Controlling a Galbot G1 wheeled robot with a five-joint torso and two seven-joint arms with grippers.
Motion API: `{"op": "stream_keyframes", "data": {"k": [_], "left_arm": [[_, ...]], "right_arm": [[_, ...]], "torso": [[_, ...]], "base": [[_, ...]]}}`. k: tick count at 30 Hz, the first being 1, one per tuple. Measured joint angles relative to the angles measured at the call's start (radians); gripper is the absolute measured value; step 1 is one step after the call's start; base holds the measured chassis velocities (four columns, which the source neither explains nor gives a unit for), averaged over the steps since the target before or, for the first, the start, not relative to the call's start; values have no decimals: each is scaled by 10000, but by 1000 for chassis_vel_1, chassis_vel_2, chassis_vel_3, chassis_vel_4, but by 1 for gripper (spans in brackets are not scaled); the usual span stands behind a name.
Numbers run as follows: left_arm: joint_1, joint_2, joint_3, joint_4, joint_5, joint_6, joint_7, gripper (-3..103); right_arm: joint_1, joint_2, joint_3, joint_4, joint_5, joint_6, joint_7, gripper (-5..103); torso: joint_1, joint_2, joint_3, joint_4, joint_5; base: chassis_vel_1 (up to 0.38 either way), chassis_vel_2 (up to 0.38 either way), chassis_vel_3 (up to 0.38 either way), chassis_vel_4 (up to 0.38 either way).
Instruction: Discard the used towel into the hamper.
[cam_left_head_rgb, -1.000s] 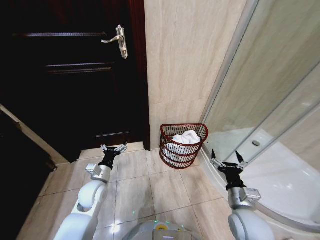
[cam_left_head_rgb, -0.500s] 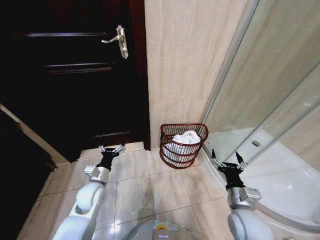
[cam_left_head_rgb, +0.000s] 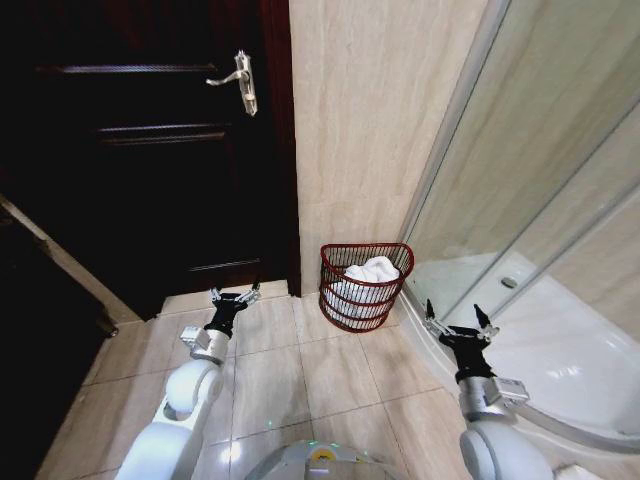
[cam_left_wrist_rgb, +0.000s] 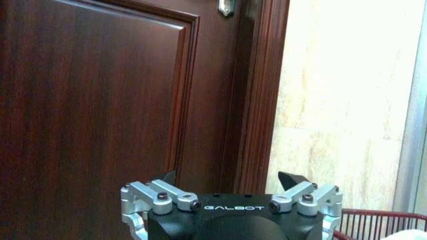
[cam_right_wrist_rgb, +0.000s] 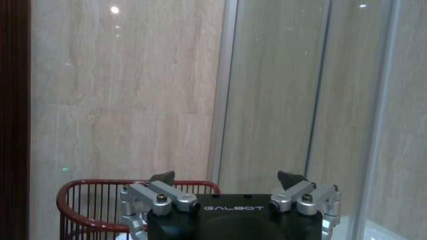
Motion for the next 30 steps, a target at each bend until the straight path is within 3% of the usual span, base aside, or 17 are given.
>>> {"op": "stream_keyframes", "data": {"k": [16,30], "left_arm": [[103,-6,-186,121,2,-278,-87,100],[74,-55,-165,307,3,-434,-81,100]], "right_arm": [[2,-23,-138,17,-10,4,7,100],[26,-21,-249,-117,-57,3,12,100]], "torso": [[-175,-630,-455,0,-1],[-212,-862,-651,0,-1]], "base": [[0,0,0,0],[0,0,0,0]]}}
